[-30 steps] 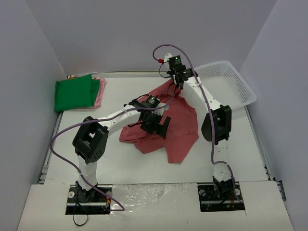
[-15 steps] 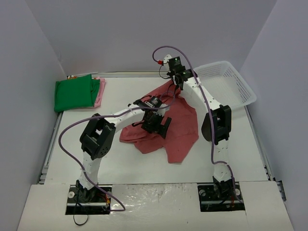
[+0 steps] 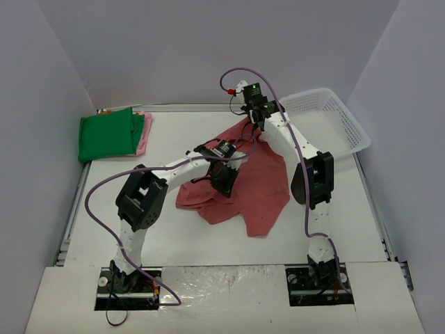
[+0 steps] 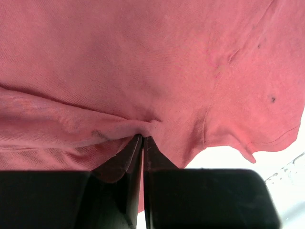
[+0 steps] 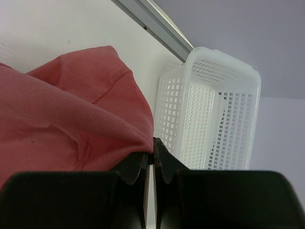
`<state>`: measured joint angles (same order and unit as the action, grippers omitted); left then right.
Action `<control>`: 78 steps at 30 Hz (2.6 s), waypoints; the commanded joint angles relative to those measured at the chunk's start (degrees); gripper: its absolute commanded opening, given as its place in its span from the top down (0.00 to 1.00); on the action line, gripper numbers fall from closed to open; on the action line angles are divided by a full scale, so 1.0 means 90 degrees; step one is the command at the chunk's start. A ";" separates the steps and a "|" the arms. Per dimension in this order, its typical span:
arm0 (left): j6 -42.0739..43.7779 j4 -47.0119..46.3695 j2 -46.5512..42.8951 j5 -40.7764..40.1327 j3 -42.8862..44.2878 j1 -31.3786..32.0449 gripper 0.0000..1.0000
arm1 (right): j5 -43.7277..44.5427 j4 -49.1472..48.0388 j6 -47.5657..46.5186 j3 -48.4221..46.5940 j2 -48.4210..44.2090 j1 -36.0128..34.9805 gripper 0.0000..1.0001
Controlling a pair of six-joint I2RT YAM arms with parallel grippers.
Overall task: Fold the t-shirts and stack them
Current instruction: Flatten out the tshirt
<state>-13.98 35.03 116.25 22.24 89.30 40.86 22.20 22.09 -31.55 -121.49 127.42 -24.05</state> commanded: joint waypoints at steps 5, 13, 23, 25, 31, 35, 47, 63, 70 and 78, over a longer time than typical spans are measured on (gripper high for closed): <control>0.0117 0.0190 -0.0104 -0.0147 0.0166 0.0030 0.97 | 0.0297 0.0017 -0.0078 0.0042 0.0071 -0.0052 1.00; 0.0391 0.0268 -0.0357 -0.0527 0.0117 0.0011 0.98 | 0.0307 0.0036 -0.0078 0.0052 0.0071 -0.0081 1.00; 0.2079 0.0981 -0.1606 -0.1533 0.1083 -0.1449 0.98 | -0.0326 0.0027 0.0155 0.0227 -0.0698 0.0162 1.00; 0.2158 0.1088 -0.1676 -0.1514 0.1541 -0.2115 0.98 | -0.0697 0.0026 0.0253 0.0228 -0.0856 0.0455 1.00; 0.2442 0.1186 -0.0993 -0.1602 0.3529 -0.3992 0.98 | -0.1303 0.0094 0.0800 -0.1284 -0.0700 0.1421 1.00; 0.2159 0.1352 -0.1185 -0.1134 0.4472 -0.4315 0.98 | -0.1664 0.0134 0.0947 -0.1725 -0.1448 0.1540 1.00; 0.2276 0.0923 -0.5225 -0.0976 0.2317 -0.4374 0.98 | -0.2885 0.0095 0.1893 0.0488 -0.5870 0.1782 1.00; 0.2481 0.0348 -0.5369 -0.1631 0.1621 -0.4374 0.98 | -0.2574 -0.0129 0.1836 0.0951 -0.5731 0.2390 1.00; 0.2579 -0.0063 -0.3739 -0.1602 0.2107 -0.4384 0.98 | -0.2632 -0.0315 0.1855 0.0104 -0.3857 0.2389 1.00; 0.2169 0.0472 -0.2184 -0.1436 0.4724 -0.4384 0.98 | -0.2486 0.0036 0.1855 -0.2982 -0.2233 0.2311 1.00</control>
<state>7.01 39.99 101.03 9.74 120.99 1.87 -2.79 26.83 -14.81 -137.16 111.13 -3.20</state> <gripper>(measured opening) 0.029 0.007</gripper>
